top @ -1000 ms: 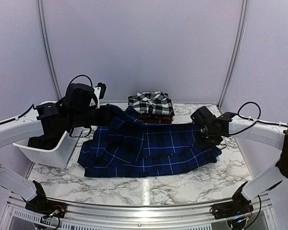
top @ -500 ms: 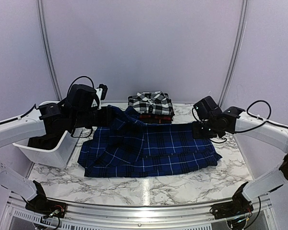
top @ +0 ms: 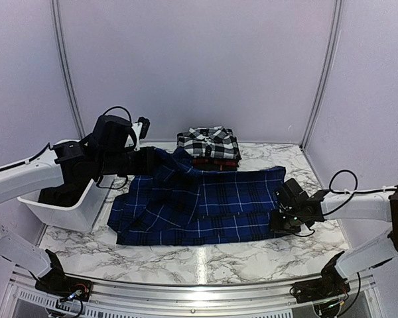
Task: Fold and stack the long sleeve shirts
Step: Fold the flattened shirt at the center of the board.
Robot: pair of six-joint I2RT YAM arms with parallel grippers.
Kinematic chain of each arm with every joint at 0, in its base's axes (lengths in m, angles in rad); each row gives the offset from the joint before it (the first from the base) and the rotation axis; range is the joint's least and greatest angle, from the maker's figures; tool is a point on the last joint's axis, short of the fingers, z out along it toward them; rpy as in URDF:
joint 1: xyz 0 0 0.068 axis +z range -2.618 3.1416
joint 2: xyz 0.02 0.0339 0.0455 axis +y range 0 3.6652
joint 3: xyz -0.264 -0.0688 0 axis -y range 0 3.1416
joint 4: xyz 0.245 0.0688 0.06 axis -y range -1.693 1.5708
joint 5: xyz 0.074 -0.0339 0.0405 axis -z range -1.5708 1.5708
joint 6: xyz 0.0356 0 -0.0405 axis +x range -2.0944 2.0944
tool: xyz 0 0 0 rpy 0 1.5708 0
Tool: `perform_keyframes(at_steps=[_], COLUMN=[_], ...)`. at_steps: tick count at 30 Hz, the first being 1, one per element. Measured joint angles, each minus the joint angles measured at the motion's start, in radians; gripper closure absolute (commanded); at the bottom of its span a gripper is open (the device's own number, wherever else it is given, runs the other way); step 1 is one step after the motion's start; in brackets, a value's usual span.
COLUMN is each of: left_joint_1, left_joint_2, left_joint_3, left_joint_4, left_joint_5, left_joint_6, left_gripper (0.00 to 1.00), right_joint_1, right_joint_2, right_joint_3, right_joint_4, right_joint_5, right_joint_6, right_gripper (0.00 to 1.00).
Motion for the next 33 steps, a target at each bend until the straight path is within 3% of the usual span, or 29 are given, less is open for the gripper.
perform_keyframes(at_steps=[6, 15, 21, 26, 33], left_joint_1=[0.006, 0.006, 0.014, 0.039, 0.045], left_joint_2=[0.040, 0.162, 0.195, 0.199, 0.213], left_joint_3=[0.056, 0.112, 0.101, -0.027, -0.063], left_joint_4=[-0.006, -0.007, 0.039, 0.266, 0.383], left_joint_5=[0.164, 0.388, 0.463, 0.590, 0.641], left_joint_6=[-0.015, -0.093, -0.308, -0.587, -0.783], left_gripper=[1.00, 1.00, 1.00, 1.00, 1.00], right_joint_1=[0.013, 0.197, 0.388, 0.497, 0.571], right_joint_2=[-0.118, -0.156, -0.097, -0.023, 0.049], right_joint_3=[0.012, 0.242, 0.339, 0.444, 0.553], right_joint_4=[0.008, 0.090, 0.165, 0.174, 0.173], right_joint_5=[-0.011, 0.014, 0.015, 0.034, 0.072], right_joint_6=[0.016, -0.096, -0.164, -0.197, -0.224], right_gripper=[0.56, 0.50, 0.49, 0.49, 0.46])
